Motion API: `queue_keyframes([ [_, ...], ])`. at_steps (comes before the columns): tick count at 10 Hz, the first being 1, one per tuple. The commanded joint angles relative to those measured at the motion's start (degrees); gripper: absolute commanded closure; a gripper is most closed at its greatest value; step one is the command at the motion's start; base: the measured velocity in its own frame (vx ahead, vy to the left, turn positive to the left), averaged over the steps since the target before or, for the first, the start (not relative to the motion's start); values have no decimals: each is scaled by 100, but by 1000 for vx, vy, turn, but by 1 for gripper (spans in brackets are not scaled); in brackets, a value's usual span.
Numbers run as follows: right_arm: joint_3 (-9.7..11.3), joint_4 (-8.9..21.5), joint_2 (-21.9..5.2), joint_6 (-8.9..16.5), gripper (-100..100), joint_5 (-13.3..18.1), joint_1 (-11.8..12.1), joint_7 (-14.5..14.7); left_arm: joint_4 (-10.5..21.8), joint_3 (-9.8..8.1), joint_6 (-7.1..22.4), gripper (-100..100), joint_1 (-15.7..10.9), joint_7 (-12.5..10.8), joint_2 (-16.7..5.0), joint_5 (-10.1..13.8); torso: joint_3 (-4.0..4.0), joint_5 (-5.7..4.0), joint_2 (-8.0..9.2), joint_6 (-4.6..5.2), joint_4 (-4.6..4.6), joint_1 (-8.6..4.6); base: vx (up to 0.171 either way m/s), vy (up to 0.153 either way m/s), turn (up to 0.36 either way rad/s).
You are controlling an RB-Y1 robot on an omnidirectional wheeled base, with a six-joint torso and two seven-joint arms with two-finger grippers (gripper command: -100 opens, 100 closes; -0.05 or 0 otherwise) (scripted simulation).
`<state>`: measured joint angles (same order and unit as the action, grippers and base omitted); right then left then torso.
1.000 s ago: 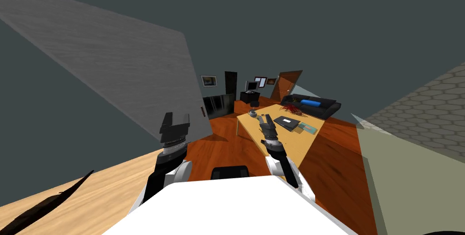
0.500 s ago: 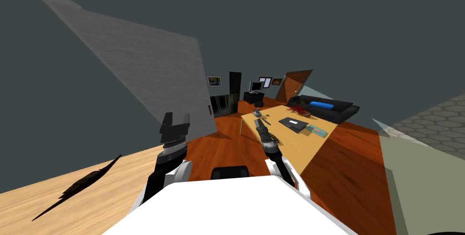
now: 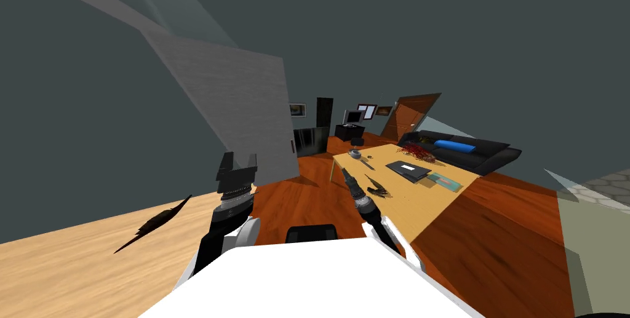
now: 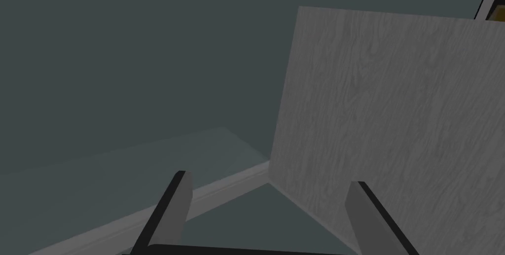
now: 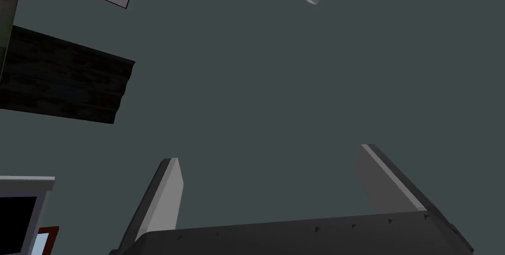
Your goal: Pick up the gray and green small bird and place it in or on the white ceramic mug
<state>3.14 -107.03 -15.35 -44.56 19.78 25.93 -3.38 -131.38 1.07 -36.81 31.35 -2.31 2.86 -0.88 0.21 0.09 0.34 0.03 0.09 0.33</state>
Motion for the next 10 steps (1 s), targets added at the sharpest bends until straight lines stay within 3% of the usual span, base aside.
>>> queue_keyframes([
  [1, 76, 286, -193, -130, -100, 286, 5, 53, 0, 0, 0, 0, 0, 0, 0, 0, 0, 0, 0, 0, 0, 0, -85, 136, 185],
  [6, 197, 1019, -586, -324, -100, 988, 65, 118, 0, 0, 0, 0, 0, 0, 0, 0, -4, -3, -6, -3, -1, -9, -56, 96, 144],
  [7, 256, 1305, -797, -410, -100, 1167, 105, 145, 0, -1, 0, 0, 1, 0, 0, 0, -5, -3, -9, 1, -2, -13, -44, 92, 209],
  [8, 256, 1349, -797, -410, -100, 1290, 105, 145, 0, 0, 0, 0, 0, 0, 0, 0, -4, -3, -7, -1, -2, -13, -45, 76, 80],
  [9, 311, 1653, -1014, -487, -100, 1457, 150, 168, 0, -1, 0, 0, 1, 0, -1, 0, -4, -3, -6, 2, -1, -18, -30, 106, 211],
  [10, 311, 1687, -1014, -487, -100, 1587, 150, 168, 0, 0, 0, 0, 0, 0, 0, 0, -6, -3, -10, -2, -2, -9, -12, 77, 78],
])
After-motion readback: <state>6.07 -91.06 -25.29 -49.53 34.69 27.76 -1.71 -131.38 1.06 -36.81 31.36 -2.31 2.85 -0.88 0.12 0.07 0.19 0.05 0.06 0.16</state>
